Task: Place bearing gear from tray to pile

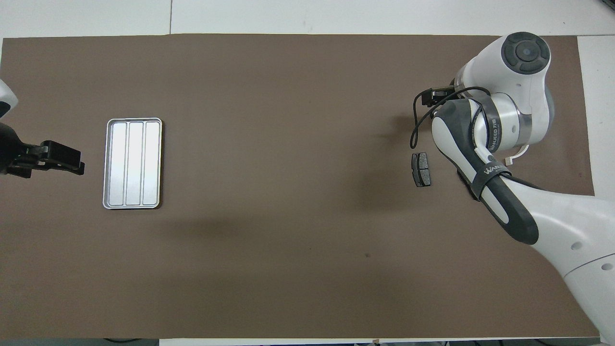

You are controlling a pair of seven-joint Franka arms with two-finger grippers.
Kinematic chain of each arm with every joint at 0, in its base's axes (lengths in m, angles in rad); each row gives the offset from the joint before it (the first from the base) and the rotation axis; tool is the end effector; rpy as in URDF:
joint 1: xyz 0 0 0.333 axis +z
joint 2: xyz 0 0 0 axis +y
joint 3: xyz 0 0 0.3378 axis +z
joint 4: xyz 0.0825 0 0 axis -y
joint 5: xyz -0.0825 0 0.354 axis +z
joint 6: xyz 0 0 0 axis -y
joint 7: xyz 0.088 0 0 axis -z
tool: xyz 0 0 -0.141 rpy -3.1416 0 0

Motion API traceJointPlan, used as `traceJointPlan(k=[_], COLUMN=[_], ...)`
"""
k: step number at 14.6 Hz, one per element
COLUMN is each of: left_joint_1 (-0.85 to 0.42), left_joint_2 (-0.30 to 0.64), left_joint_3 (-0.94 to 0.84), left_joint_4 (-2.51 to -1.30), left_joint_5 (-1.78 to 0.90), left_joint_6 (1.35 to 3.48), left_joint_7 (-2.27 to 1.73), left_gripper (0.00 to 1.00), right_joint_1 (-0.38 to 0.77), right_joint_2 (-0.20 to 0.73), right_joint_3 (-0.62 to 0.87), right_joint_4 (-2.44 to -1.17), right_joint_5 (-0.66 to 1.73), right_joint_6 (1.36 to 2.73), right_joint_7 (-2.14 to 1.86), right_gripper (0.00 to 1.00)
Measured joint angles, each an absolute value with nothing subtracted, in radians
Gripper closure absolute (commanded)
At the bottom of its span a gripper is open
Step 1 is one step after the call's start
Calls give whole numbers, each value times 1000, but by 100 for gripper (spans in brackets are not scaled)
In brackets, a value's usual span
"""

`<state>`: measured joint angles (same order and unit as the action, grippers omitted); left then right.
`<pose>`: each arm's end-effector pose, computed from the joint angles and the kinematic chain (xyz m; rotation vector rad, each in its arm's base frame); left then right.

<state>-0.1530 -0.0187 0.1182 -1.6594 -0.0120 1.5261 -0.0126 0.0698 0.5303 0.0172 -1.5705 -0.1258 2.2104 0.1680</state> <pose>0.5061 -0.0188 0.5797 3.1247 -0.0347 -0.1799 0.6905 0.0508 0.3448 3.0543 -0.0218 0.1852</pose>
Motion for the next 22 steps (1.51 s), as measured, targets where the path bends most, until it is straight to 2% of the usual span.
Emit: traceJointPlan(k=[3,6,9,14,17,19,22], left_joint_1=[-153,-153,-153,-153,-153,-153,-153], left_joint_2=[-19,-19,-19,-19,-19,-19,-19], left_joint_3=[118,118,118,118,118,118,118], left_joint_4=[-1659,-1659,-1659,-1659,-1659,-1659,-1659], left_joint_5=[-12,-12,-12,-12,-12,-12,-12], left_joint_6=[1526,1526,1526,1526,1526,1526,1526], left_joint_7=[-13,-13,-13,-13,-13,-13,-13], left_gripper=[0,0,0,0,0,0,0], right_joint_1=[67,60,46,46,45,45,45], right_joint_2=[510,440,296,2,-114,-148,-147], right_joint_3=[17,17,20,45,51,60,65], right_joint_4=[-1570,-1564,-1564,-1585,-1600,-1608,-1623], right_joint_5=[-126,-126,-118,-47,-5,1,1], right_joint_6=[2188,2094,1939,1641,1517,1484,1482], right_joint_7=[168,168,168,168,168,168,168], right_gripper=[0,0,0,0,0,0,0])
